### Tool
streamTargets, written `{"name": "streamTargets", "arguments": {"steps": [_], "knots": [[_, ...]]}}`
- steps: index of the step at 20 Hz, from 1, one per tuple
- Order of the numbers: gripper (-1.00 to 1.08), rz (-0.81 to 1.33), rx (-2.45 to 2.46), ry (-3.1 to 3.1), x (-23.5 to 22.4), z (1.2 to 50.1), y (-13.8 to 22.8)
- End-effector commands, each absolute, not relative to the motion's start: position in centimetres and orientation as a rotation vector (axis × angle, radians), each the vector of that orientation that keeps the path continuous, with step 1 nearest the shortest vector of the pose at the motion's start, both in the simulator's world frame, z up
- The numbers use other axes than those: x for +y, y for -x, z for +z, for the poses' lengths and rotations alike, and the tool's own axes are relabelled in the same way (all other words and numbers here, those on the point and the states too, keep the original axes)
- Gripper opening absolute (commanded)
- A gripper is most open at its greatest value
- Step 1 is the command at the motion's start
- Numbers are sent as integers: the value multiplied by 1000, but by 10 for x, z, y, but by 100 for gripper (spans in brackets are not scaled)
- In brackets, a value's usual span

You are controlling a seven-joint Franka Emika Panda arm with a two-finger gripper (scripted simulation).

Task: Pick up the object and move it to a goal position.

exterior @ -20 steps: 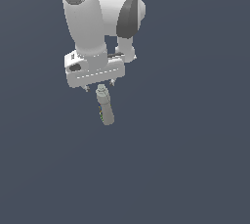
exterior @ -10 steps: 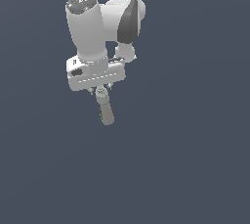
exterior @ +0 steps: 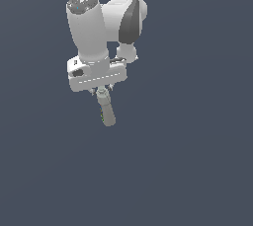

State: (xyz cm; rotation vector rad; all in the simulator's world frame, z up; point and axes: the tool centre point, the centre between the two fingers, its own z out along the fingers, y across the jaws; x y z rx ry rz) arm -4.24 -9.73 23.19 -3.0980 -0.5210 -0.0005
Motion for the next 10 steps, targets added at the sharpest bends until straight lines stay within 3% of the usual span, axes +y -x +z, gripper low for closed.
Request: {"name": "streamTargets", "arguments": {"steps": [1, 10], "knots": [[-100, -4, -521, 3099, -98, 237, 42], [-100, -4, -521, 3099, -102, 282, 49]]}}
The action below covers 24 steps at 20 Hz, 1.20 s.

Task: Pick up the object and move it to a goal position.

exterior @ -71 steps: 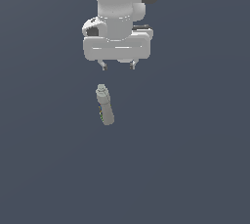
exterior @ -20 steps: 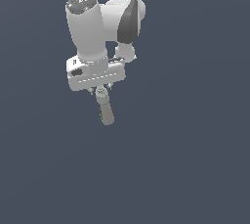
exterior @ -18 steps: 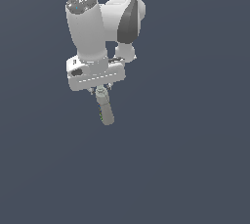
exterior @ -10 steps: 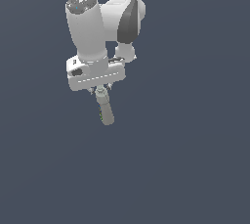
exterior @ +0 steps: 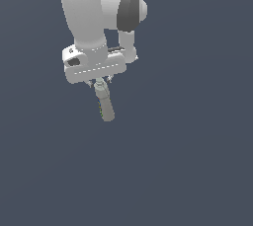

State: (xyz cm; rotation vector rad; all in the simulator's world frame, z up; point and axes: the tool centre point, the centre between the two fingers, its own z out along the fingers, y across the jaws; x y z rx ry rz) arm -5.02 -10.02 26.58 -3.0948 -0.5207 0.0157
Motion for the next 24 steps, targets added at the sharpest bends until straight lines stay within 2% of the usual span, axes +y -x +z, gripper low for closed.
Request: {"name": "streamTargets", "arguments": {"steps": [1, 24], "knots": [[-100, -4, -521, 3099, -102, 290, 51], [-100, -1, -519, 3099, -122, 515, 78]]}}
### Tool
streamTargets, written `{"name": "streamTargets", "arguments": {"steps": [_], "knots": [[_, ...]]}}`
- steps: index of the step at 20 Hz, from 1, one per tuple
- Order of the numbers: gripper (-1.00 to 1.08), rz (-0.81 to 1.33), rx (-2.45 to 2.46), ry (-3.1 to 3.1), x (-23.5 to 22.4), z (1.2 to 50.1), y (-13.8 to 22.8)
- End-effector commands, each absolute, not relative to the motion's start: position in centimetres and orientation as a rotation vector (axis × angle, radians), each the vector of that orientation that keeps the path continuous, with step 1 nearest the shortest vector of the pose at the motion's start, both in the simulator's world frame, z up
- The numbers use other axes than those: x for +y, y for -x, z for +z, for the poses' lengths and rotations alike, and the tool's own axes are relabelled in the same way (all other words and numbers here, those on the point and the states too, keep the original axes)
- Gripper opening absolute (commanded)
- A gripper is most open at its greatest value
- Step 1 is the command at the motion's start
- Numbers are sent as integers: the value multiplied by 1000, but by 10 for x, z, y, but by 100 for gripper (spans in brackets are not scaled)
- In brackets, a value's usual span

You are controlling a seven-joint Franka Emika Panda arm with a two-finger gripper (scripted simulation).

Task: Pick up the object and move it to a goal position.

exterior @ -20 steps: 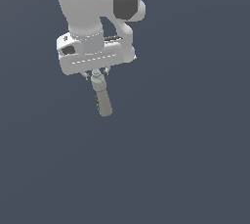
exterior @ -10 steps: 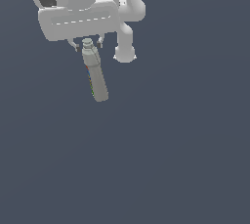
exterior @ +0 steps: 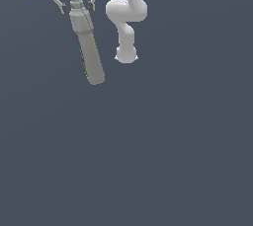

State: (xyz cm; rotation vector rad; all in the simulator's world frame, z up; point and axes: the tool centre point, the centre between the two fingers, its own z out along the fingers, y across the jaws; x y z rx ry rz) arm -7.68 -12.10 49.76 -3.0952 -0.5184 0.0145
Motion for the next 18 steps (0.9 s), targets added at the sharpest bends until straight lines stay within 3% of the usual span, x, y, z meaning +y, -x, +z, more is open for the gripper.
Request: {"name": "streamTargets", "arguments": {"steps": [1, 18], "knots": [[-100, -1, -519, 3099, -123, 522, 79], [-100, 0, -520, 3098, -128, 570, 81]]}}
